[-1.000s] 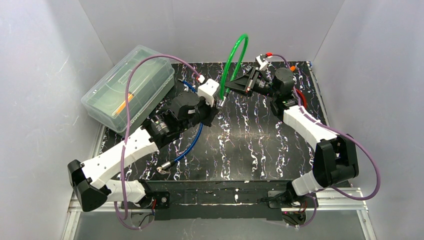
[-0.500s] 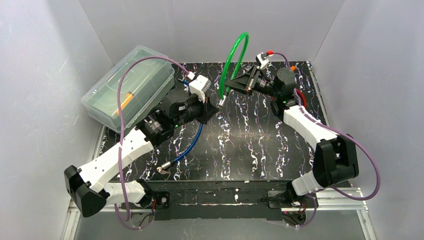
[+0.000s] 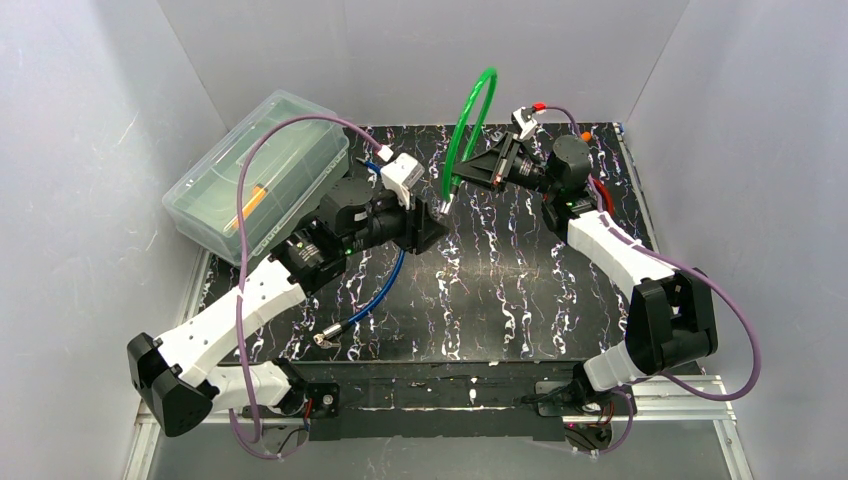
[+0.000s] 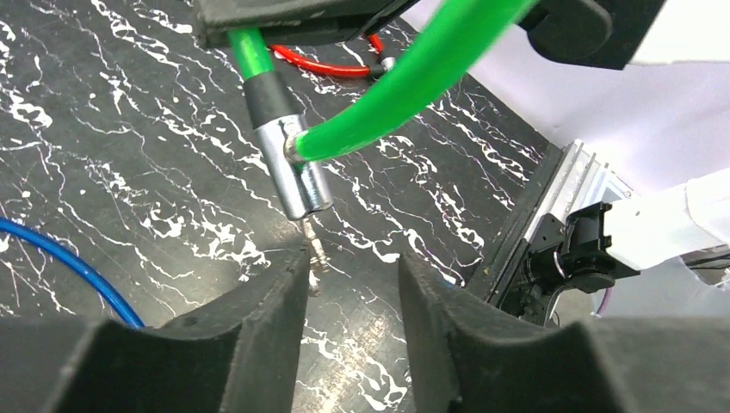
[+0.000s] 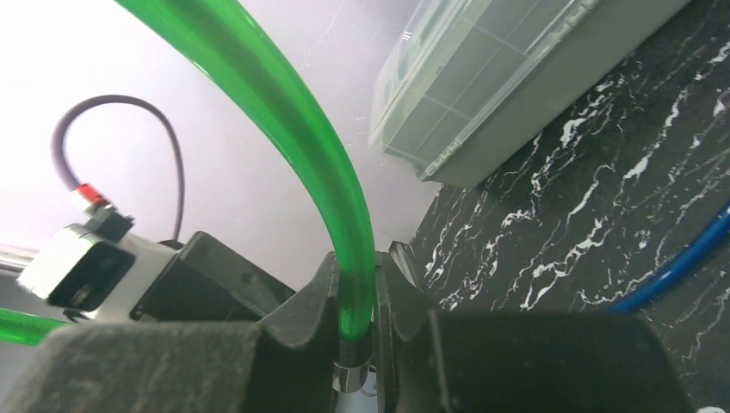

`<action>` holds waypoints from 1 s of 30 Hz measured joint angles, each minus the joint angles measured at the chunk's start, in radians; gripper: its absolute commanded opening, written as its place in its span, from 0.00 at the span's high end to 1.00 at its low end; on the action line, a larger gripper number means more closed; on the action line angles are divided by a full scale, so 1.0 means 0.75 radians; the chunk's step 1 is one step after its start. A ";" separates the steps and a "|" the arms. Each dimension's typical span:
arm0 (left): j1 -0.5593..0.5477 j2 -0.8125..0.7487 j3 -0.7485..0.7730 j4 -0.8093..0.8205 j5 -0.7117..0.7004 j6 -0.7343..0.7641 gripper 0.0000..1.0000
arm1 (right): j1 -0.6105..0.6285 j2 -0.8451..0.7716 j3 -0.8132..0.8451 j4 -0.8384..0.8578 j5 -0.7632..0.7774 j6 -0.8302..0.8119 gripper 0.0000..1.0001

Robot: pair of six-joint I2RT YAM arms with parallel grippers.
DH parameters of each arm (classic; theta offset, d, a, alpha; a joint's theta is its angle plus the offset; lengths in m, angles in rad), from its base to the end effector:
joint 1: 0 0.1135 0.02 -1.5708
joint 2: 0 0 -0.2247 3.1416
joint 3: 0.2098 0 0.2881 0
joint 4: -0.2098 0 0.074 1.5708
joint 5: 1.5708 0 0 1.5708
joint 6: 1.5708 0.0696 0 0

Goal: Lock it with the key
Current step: Lock the lock.

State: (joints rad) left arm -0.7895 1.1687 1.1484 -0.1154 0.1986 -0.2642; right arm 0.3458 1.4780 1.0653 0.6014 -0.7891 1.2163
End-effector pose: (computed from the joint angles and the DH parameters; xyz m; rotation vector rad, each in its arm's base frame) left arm 0.2409 -0.2624 0.3553 0.6155 1.6894 -0.9403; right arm 0.3617 0.1828 0.3023 -0.0536 1.7198 1.7626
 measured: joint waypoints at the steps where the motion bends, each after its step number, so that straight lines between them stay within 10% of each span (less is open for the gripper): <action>1: -0.002 0.000 0.004 0.001 0.005 0.019 0.52 | -0.001 0.000 0.000 -0.016 0.004 -0.014 0.99; 12: -0.006 0.022 0.122 0.073 -0.001 0.210 0.46 | -0.003 0.000 0.000 -0.115 0.017 -0.089 0.99; 16: -0.007 0.069 0.169 0.103 -0.023 0.239 0.58 | 0.005 0.000 0.000 -0.116 0.017 -0.093 0.99; 21: -0.007 0.138 0.234 0.097 -0.044 0.259 1.00 | 0.011 0.000 0.000 -0.119 0.023 -0.097 0.99; 30: -0.006 0.157 0.298 0.027 -0.026 0.299 1.00 | 0.015 -0.010 0.001 -0.201 0.033 -0.147 0.99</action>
State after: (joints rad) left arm -0.7940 1.2865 1.3720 -0.0948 0.1787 -0.0402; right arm 0.3569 1.4704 1.0657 0.4503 -0.7643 1.1061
